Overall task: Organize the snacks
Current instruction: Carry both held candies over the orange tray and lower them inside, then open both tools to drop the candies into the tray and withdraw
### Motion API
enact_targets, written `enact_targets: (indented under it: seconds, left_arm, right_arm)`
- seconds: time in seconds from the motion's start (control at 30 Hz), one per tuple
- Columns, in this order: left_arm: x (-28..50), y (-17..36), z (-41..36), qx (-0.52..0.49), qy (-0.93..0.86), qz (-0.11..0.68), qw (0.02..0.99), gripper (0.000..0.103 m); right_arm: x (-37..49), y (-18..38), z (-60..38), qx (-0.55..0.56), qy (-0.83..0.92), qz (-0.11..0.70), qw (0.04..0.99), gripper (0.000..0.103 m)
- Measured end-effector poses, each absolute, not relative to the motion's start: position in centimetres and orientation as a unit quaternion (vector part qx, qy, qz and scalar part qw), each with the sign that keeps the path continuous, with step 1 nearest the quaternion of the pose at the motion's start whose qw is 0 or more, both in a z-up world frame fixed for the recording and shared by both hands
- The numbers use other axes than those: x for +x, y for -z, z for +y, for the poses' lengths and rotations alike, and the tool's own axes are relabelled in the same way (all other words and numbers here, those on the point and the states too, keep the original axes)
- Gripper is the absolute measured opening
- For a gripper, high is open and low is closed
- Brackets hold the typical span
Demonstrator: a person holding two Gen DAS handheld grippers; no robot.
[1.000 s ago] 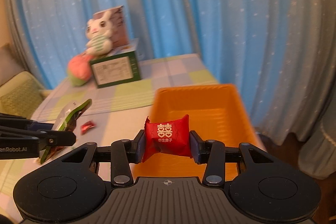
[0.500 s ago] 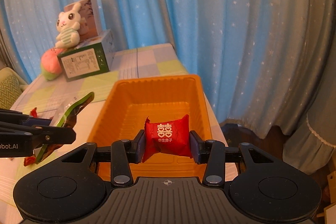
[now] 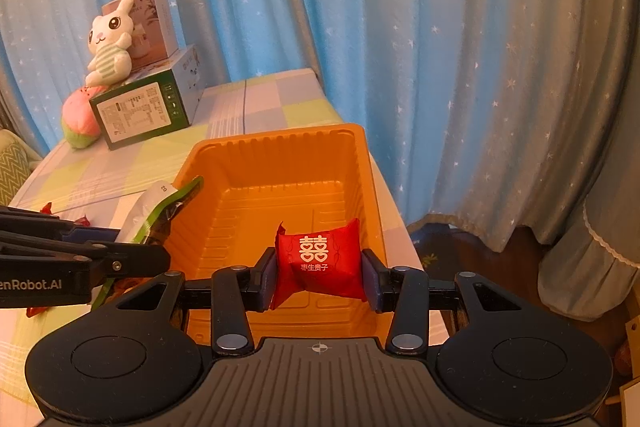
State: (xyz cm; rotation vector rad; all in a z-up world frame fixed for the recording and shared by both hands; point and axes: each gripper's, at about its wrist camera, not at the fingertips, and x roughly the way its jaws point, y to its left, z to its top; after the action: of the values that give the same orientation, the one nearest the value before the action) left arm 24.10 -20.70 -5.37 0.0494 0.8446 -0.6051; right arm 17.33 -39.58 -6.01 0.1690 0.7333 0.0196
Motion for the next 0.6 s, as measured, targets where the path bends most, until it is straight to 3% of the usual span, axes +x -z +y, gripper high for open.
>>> enact_targets:
  seconds: [0.6]
  left_arm:
    - [23.7, 5.6, -18.7, -0.002, 0.245, 0.395, 0.885, 0.028]
  right_arm:
    - [17.9, 6.4, -39.2, 0.083, -0.019, 0.364, 0.927, 0.044]
